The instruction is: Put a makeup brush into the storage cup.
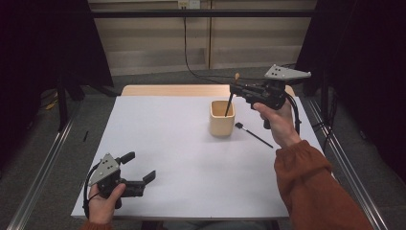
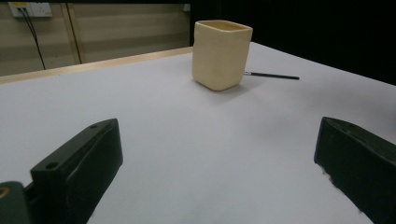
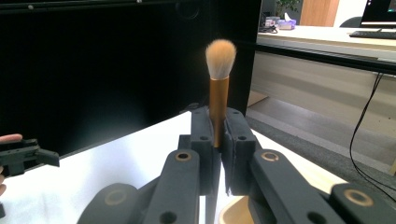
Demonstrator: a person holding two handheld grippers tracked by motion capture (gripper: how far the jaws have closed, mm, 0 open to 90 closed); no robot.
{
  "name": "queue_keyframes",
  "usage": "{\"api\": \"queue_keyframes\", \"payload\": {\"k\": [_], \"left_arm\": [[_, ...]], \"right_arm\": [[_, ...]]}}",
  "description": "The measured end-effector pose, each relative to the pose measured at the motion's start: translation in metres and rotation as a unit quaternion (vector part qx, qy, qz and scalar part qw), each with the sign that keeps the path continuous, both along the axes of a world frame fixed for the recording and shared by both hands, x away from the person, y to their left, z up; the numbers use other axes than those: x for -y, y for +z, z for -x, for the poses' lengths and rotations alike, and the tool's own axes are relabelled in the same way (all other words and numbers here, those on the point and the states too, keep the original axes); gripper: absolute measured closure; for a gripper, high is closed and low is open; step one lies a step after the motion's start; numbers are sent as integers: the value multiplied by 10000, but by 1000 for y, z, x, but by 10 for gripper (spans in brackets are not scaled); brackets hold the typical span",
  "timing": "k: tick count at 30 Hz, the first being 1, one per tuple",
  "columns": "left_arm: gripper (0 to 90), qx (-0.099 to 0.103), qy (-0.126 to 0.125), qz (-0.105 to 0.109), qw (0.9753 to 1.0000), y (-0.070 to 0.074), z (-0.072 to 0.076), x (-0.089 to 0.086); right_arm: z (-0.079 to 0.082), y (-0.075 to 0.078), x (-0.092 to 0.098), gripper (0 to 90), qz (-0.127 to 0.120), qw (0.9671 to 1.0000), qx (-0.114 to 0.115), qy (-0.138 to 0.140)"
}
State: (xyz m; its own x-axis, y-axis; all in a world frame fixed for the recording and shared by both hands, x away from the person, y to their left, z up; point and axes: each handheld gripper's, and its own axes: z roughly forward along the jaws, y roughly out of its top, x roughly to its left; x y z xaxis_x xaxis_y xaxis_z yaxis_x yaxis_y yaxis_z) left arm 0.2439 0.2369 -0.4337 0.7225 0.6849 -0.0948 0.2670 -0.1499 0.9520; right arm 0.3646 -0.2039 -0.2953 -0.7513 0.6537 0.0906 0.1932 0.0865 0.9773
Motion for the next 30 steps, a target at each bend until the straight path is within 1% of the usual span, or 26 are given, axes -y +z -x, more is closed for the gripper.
{"api": "queue_keyframes", "payload": {"k": [6,11,15,17,21,24,26,29,30], "left_arm": [[11,1,-4,1,10000,0,0,0],[11,15,3,22,10000,0,1,0],[12,9,-1,26,10000,1,1,0],[11,18,-12,-6,10000,1,1,0],[11,15,-28,25,10000,1,2,1],[11,20,-49,1,10000,1,2,1],[11,24,-49,0,10000,1,2,1],[11,23,-44,3,10000,1,2,1],[11,23,-42,0,10000,1,2,1]], "right_arm": [[-9,6,-1,845,-19,10000,45,-83],[-18,9,-1,845,52,9999,43,-148],[-25,7,-3,845,82,9998,-1,-206],[-27,5,-4,845,80,9996,-36,-252],[-33,3,-5,845,129,9994,-64,-320],[-36,4,-5,845,117,9993,-79,-348],[-39,6,-6,845,170,9992,-58,-346],[-42,8,-8,845,163,9992,-46,-360],[-44,8,-9,845,194,9991,-53,-364]]}}
